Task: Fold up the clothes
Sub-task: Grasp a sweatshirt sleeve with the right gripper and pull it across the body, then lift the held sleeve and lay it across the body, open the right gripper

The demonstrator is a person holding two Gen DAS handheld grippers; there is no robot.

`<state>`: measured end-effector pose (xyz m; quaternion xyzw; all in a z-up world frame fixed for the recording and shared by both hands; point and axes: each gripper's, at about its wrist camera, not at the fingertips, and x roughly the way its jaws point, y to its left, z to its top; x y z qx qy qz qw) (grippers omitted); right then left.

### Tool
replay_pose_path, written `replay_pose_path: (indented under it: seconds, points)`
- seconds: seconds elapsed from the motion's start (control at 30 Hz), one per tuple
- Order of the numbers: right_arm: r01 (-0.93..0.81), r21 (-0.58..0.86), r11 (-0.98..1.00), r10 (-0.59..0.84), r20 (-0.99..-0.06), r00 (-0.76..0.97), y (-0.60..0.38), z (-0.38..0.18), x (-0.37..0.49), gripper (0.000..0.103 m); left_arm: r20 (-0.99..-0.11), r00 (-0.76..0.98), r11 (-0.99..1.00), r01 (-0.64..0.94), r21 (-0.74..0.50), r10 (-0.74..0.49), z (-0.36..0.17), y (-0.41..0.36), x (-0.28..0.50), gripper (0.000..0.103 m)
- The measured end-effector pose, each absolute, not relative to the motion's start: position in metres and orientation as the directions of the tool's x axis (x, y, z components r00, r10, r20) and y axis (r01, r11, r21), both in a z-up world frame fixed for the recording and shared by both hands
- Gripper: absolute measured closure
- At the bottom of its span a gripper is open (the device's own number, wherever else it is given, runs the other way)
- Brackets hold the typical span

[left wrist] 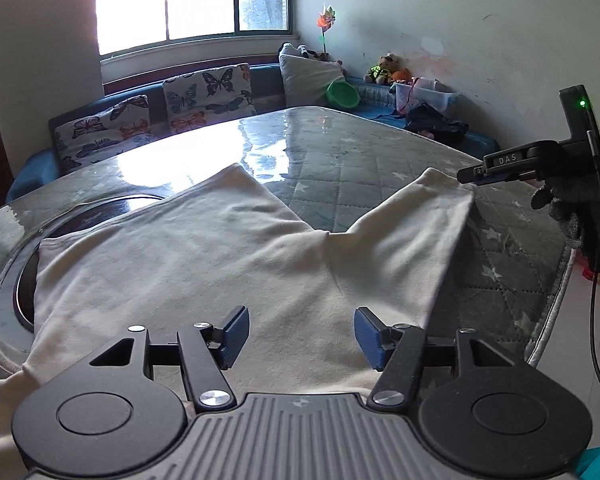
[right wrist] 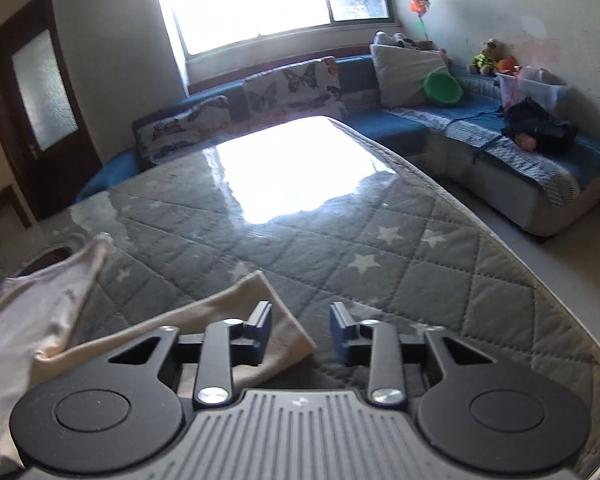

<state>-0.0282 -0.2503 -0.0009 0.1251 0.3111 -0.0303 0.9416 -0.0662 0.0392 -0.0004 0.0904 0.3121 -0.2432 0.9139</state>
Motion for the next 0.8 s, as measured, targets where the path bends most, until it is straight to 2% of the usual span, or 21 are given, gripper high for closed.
replay_pose_path:
  seconds: [0.23, 0.3, 0.47, 0.6, 0.8]
  points:
    - [0.133, 0.187, 0.973, 0.012, -0.62, 0.785, -0.24, -0.011, -0.027, 0.07, -0.609, 0.688, 0.862, 0.506, 0.011, -0.396, 0.002, 0.032, -0.064, 0.04]
    - [0.118, 0.192, 0.974, 0.028, -0.622, 0.782, -0.238, -0.01, -0.028, 0.089, -0.606, 0.689, 0.861, 0.509, 0.014, -0.397, 0.002, 0.03, -0.062, 0.038]
    - [0.112, 0.203, 0.973, 0.028, -0.582, 0.813, -0.237, 0.002, -0.035, 0.095, -0.603, 0.688, 0.855, 0.519, 0.019, -0.404, 0.001, 0.019, -0.057, 0.038]
    - [0.108, 0.213, 0.971, 0.025, -0.538, 0.842, -0.242, 0.019, -0.042, 0.096, -0.594, 0.689, 0.849, 0.528, 0.019, -0.416, 0.0, 0.011, -0.052, 0.038]
    - [0.103, 0.207, 0.973, 0.024, -0.535, 0.845, -0.243, 0.022, -0.049, 0.096, -0.586, 0.71, 0.866, 0.5, 0.026, -0.392, -0.005, -0.006, -0.039, 0.04]
